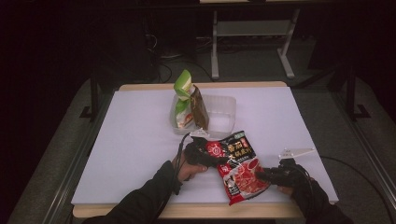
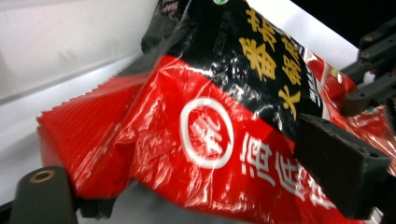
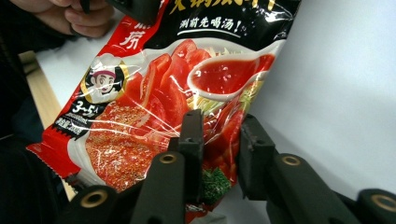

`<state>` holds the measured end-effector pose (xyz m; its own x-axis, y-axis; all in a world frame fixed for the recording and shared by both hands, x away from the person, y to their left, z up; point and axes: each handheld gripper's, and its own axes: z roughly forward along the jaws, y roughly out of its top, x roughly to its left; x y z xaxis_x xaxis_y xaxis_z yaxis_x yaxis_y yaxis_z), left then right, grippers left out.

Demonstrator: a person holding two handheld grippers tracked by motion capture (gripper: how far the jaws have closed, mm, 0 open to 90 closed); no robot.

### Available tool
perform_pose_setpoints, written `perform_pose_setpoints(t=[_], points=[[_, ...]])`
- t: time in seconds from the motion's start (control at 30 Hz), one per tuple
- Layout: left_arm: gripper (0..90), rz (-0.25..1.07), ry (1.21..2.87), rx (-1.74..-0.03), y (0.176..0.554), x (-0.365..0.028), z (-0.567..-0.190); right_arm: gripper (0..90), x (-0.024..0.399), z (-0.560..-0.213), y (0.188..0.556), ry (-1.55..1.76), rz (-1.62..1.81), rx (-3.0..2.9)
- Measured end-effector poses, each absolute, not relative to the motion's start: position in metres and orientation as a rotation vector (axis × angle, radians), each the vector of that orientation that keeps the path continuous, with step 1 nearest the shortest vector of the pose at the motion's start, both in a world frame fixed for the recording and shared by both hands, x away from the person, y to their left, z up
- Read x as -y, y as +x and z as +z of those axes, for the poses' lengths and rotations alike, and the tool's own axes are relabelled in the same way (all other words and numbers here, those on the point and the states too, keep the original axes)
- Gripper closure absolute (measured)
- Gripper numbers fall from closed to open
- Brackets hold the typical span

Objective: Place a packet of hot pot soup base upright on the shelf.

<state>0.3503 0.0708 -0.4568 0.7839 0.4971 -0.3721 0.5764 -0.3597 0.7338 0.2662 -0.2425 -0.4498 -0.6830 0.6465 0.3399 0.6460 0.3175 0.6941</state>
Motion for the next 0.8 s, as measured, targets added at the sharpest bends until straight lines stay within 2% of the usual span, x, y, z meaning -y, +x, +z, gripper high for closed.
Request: perform_pose_setpoints(t=[0.43, 0.7, 0.8], points=[[13.1, -0.120, 1.955, -0.896, 0.352, -0.077, -0.457, 78.1, 0.238, -0.444, 0.257, 1.098, 1.409, -2.464], [19.9, -0.157, 1.876, -0.889, 0.354, -0.086, -0.455, 78.2, 0.238, -0.442, 0.254, 1.030, 1.442, -2.427], [21.4, -0.164, 1.894, -0.863, 0.354, -0.089, -0.457, 78.2, 0.239, -0.442, 0.254, 1.034, 1.458, -2.418]])
